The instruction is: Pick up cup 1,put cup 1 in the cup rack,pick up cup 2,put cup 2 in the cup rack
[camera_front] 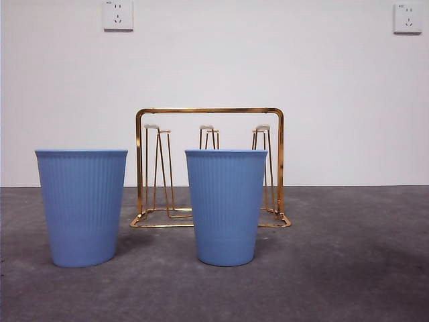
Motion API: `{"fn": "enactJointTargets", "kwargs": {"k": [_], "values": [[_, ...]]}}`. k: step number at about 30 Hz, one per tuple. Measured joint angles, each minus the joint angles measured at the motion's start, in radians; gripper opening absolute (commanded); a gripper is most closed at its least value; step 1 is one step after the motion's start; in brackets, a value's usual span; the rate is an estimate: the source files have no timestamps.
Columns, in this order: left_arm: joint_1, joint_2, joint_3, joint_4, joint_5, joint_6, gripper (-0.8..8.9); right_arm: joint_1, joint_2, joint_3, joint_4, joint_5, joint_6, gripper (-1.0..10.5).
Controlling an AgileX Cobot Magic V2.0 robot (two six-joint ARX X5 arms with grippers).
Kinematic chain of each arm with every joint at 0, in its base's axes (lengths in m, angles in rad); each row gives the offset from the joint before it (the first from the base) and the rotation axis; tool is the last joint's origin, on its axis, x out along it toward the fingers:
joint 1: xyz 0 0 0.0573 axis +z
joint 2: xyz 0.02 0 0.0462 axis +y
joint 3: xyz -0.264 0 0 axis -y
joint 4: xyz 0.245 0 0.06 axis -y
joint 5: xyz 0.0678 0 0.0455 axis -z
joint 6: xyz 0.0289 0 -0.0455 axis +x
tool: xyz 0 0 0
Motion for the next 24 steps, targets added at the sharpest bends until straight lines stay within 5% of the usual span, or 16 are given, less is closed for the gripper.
{"fn": "enactJointTargets", "kwargs": {"k": [5, 10, 16, 24], "values": [[0.000, 0.007, 0.042, -0.021, 0.128, -0.061, -0.06, 0.000, 0.000, 0.013, 0.028, 0.000, 0.143, -0.1], [0.000, 0.032, 0.152, -0.060, 0.144, -0.093, -0.06, 0.000, 0.009, 0.097, 0.019, -0.032, 0.219, -0.1], [0.000, 0.114, 0.327, -0.191, 0.203, -0.101, -0.06, 0.000, 0.096, 0.257, -0.042, -0.101, 0.243, -0.1], [0.000, 0.271, 0.576, -0.315, 0.358, -0.101, -0.06, 0.000, 0.321, 0.577, -0.333, -0.222, 0.203, -0.1]]}}
